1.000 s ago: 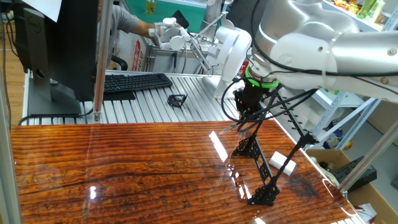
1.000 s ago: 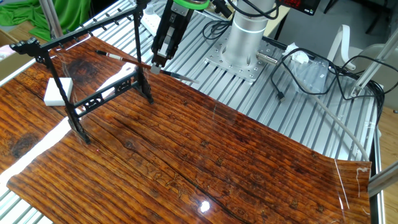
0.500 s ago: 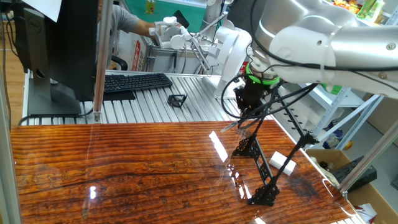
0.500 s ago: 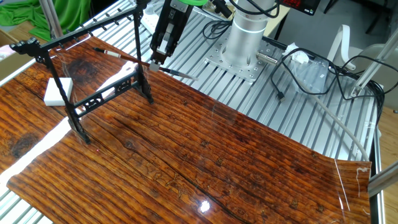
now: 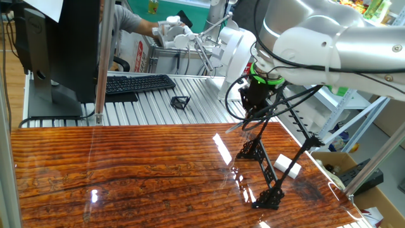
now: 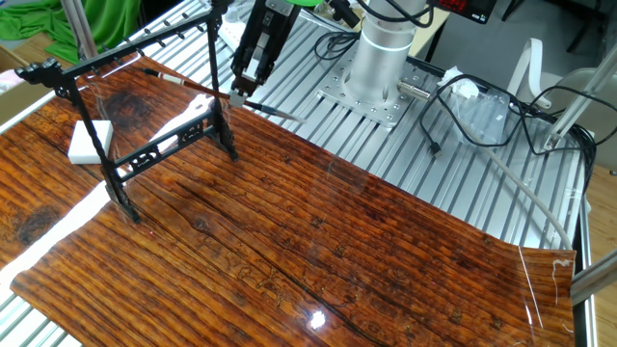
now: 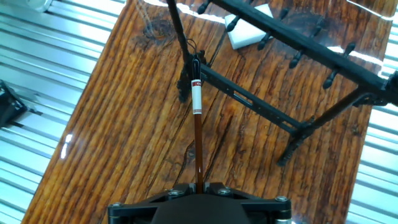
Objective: Place the brush on the pen rack
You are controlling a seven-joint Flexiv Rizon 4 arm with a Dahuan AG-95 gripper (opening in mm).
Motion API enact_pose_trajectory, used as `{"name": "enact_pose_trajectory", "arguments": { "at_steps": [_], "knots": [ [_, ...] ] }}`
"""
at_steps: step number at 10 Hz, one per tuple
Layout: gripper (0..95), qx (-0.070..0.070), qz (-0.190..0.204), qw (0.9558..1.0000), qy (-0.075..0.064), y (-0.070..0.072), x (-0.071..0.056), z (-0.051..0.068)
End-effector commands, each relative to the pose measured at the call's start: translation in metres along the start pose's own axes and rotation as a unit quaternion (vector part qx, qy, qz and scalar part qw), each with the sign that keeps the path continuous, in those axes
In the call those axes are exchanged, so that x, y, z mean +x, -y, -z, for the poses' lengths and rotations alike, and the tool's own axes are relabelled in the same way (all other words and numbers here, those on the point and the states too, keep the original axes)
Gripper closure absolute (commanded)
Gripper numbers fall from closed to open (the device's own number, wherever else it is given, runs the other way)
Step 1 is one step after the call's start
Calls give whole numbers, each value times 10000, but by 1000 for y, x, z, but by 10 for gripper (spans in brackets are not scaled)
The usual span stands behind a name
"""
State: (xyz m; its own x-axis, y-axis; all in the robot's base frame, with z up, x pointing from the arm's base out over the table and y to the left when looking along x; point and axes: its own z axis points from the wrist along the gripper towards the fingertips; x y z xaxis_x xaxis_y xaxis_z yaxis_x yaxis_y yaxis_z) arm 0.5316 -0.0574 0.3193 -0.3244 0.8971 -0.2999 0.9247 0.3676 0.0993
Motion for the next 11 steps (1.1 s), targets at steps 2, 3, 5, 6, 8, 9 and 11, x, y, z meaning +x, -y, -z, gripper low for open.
{"name": "enact_pose_trajectory", "arguments": {
  "at_steps": [2, 3, 5, 6, 8, 9, 11],
  "knots": [
    [950, 4, 26, 10000, 35, 0, -3, 2],
    [950, -9, 30, 10000, 52, 0, -4, 2],
    [950, -55, -38, 9999, 92, -1, -8, 0],
    [950, -58, -49, 9999, 78, -2, -10, -1],
    [950, -28, -59, 10000, 32, -3, -14, -2],
    [950, 33, 17, 10000, 3, -3, -14, -1],
    [950, 111, 345, 9993, -8, -3, -14, -1]
  ]
}}
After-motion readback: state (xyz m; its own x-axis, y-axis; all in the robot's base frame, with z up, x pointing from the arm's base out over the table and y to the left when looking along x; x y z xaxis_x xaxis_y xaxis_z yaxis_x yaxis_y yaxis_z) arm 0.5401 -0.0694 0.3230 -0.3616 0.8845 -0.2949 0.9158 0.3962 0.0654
